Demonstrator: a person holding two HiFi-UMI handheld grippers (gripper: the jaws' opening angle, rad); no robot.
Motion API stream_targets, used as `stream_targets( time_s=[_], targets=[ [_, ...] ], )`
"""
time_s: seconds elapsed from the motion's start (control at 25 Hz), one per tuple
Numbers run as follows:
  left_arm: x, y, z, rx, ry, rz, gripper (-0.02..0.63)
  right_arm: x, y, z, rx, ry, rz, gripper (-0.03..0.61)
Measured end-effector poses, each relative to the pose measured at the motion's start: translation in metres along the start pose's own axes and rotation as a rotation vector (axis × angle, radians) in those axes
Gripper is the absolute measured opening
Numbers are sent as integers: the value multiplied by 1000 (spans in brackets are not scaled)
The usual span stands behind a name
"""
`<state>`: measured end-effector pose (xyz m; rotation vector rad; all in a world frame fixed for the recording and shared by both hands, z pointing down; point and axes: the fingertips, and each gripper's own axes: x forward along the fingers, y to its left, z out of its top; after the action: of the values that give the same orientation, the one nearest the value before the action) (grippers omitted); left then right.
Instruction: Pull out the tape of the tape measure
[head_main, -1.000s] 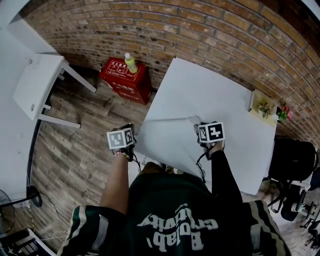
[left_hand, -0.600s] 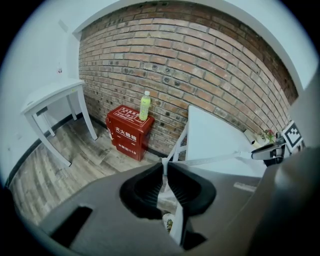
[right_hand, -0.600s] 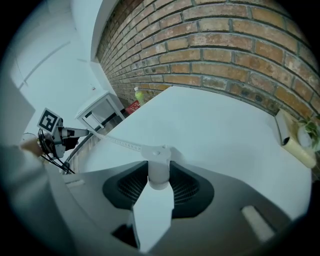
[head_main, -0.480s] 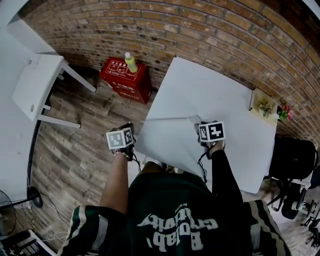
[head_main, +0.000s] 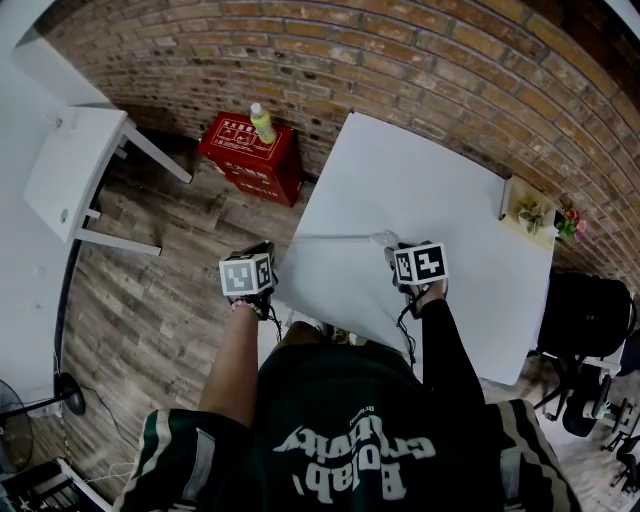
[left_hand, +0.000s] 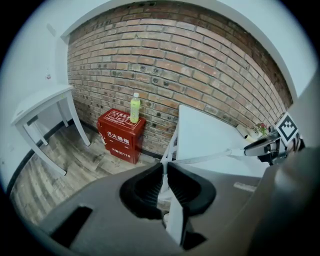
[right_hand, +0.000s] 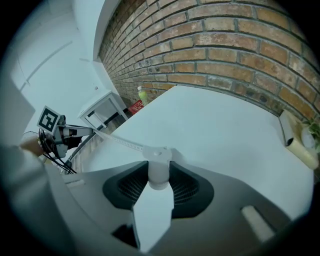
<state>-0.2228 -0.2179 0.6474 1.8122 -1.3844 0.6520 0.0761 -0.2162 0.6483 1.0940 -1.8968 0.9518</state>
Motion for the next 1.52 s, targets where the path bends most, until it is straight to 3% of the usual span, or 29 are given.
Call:
stream_targets(
  time_s=[0.8,1.32,1.52],
  targets=[
    [14,-16,-14,34,27,-32,40,-2,-12,-7,0,0,-34,147],
    [27,-26,-46,58,59,-31,41,20,-17,-47,-22,98,-28,146],
    [29,-30,-50,56,50,-40,43,21,-15,-49,-39,89,-20,146]
  ],
)
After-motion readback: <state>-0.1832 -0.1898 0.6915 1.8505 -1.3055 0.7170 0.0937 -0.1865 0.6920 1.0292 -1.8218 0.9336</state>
